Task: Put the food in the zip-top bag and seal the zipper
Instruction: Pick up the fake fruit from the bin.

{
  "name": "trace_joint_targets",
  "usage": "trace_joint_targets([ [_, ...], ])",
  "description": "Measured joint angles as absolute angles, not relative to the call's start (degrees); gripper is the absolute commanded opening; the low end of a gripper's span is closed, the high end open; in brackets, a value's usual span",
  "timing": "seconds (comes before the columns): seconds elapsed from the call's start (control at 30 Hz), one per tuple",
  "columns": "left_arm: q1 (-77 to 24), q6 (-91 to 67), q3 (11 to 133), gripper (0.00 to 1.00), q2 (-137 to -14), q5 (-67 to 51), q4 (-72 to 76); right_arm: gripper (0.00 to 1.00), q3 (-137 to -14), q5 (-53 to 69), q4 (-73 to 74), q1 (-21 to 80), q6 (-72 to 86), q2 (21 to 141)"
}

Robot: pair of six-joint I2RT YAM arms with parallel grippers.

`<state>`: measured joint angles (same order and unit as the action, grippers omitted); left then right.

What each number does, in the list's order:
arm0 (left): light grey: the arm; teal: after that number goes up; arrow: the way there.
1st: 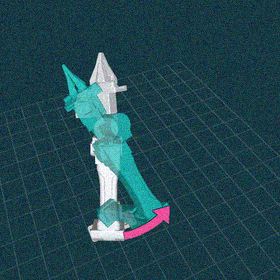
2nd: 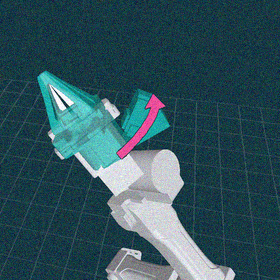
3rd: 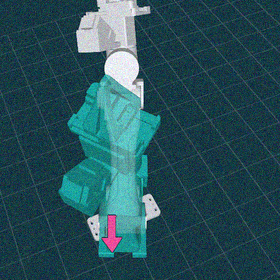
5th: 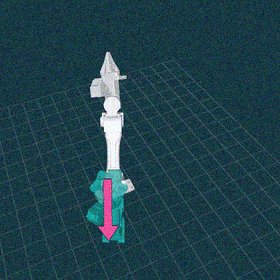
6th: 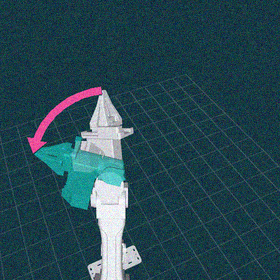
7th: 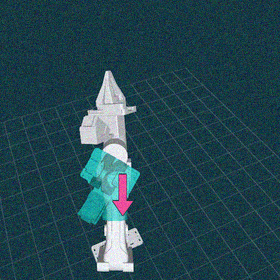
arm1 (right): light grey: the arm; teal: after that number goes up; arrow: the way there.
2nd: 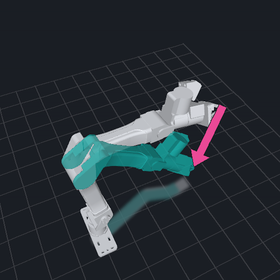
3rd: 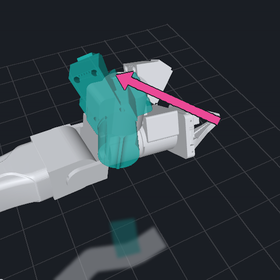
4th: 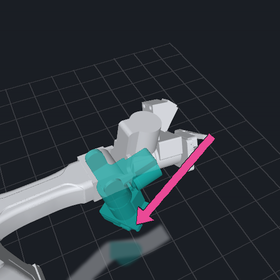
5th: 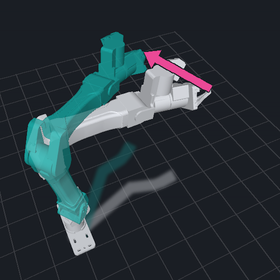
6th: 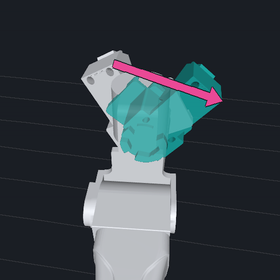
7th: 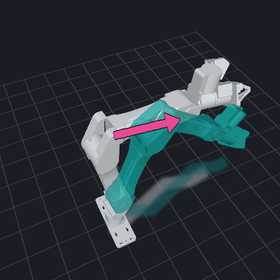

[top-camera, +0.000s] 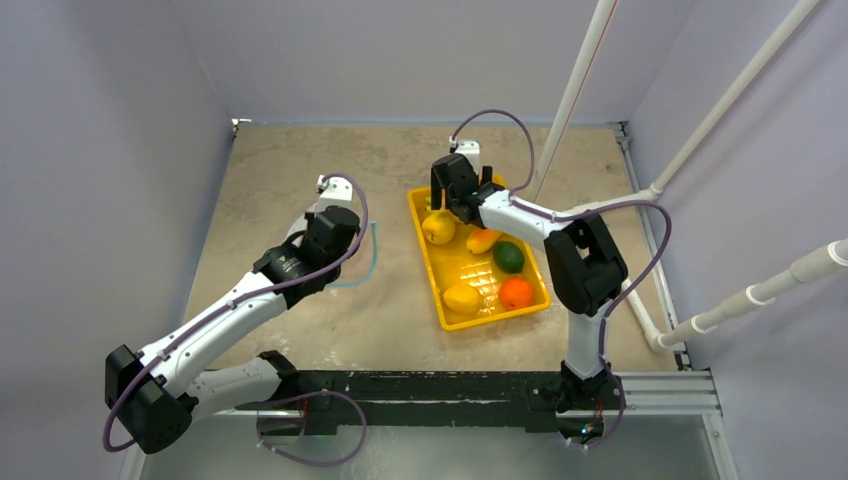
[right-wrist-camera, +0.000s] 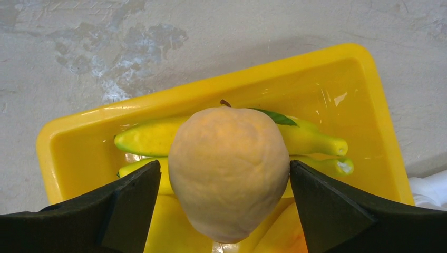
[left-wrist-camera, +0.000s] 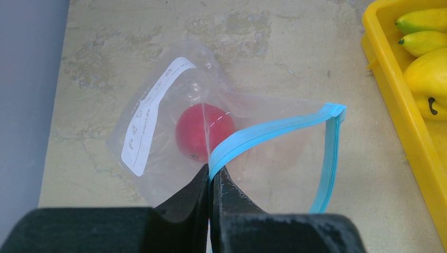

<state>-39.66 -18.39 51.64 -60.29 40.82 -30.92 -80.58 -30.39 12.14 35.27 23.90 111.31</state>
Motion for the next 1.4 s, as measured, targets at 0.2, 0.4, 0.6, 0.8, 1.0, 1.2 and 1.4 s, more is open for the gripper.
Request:
trace_joint_targets([
  [0.2,-39.4,-18.4,51.6,0.0,-60.3,40.8,-30.9,0.63,-80.5,-30.3,11.5,35.2,23.9,111.3],
  [0.4,-39.4,-18.4,51.6,0.0,-60.3,40.7,-30.9,0.4,-80.5,-29.5,11.6,35.2,23.9,110.6],
  [0.6,-39.4,-18.4,51.6,0.0,-60.3,40.7,-30.9,0.33,-80.5,-28.1,11.8,35.2,23.9,106.5],
  [0.8,-39.4,-18.4,51.6,0.0,-60.3,40.7,-30.9,0.32,-80.4,-23.6,10.4,35.8,22.9,99.3],
  [1.0,-39.4,-18.4,51.6,0.0,-60.3,40.7,-30.9,0.31,-77.3,-17.8,6.6,38.6,20.9,93.7],
  [1.2,-39.4,-18.4,51.6,0.0,-60.3,40.6,-30.9,0.3,-73.1,-9.8,3.7,42.0,18.9,90.6],
  [1.4,-39.4,-18.4,51.6,0.0,-60.3,40.6,-30.9,0.3,-70.2,-4.4,2.8,46.8,16.5,89.2],
])
